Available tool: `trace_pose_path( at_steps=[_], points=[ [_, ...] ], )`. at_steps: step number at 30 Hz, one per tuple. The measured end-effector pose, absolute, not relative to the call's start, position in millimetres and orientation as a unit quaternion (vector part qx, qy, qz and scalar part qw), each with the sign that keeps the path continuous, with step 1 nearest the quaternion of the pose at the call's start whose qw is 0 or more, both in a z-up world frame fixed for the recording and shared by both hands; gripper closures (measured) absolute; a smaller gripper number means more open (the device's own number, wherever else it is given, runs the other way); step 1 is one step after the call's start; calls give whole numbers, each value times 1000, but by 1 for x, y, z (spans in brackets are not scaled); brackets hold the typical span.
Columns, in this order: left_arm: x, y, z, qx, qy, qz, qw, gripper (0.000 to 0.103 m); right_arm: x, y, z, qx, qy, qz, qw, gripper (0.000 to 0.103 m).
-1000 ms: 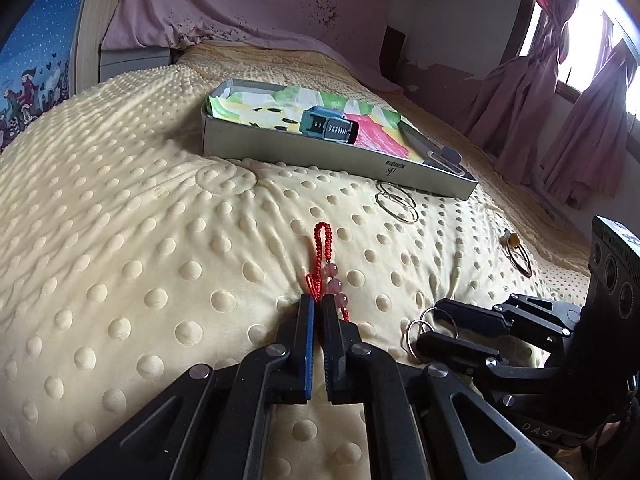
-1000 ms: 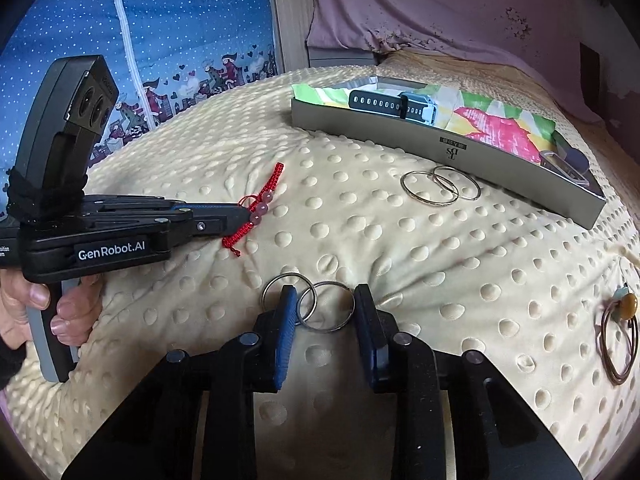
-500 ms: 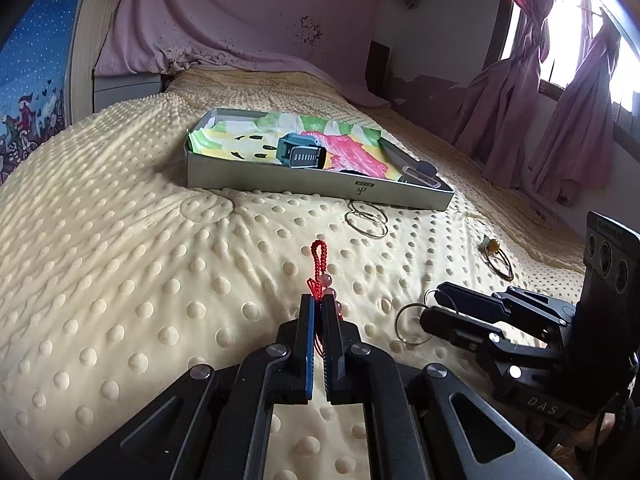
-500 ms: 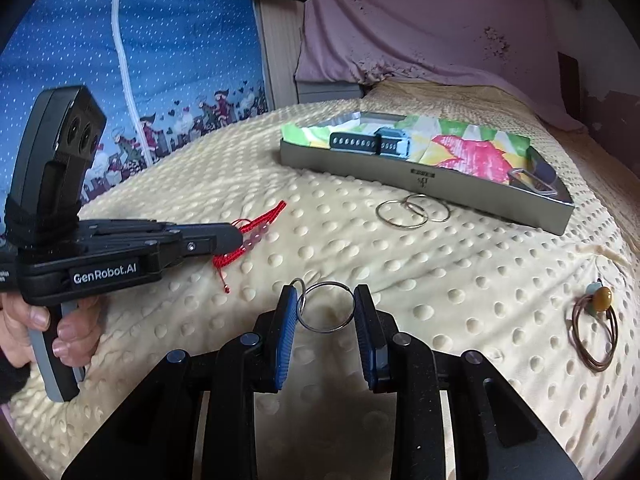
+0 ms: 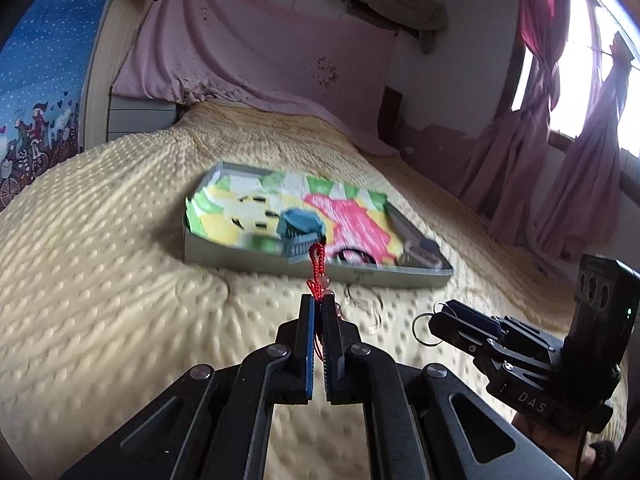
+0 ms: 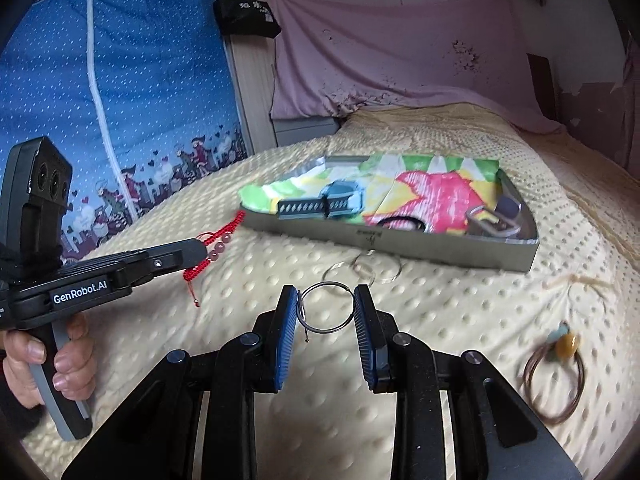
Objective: Organize jewelry
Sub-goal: 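Carry the red bracelet and silver ring into the tray and open both tools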
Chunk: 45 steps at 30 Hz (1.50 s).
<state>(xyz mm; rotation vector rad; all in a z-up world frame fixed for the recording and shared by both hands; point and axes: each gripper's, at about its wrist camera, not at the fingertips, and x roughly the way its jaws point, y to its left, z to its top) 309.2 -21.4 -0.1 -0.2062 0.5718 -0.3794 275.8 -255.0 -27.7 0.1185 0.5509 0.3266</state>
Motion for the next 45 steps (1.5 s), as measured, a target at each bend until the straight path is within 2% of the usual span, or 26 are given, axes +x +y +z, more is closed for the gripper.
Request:
trace_pose_path(
  at_steps=[5, 11, 22, 33, 35, 37, 40, 43, 45],
  points=[
    [346, -25, 13, -106, 261, -160, 946, 99, 314, -265, -9, 59, 250, 149, 955, 77],
    [390, -30, 4, -111, 272, -147, 944, 99, 367, -263, 1, 60, 247, 137, 957, 77],
    [427, -28, -32, -119, 337, -125, 926, 99, 429, -258, -31, 62, 312, 121, 940, 77],
    [427, -37, -33, -102, 341, -119, 927, 98, 442, -262, -51, 78, 354, 119, 924, 77],
    [427, -38, -33, -103, 337, -118, 928, 96, 438, -265, -49, 81, 346, 115, 928, 75],
    [424, -38, -32, -106, 333, -119, 929, 93, 431, -270, -45, 81, 335, 112, 932, 62],
    [419, -39, -30, -105, 327, -117, 932, 87, 423, -275, -38, 78, 320, 106, 938, 58],
    [412, -40, -27, -105, 318, -114, 935, 67, 416, -279, -34, 74, 312, 100, 942, 55],
    [405, -40, -23, -103, 305, -104, 941, 33, 410, -281, -30, 68, 305, 96, 945, 49]
  ],
)
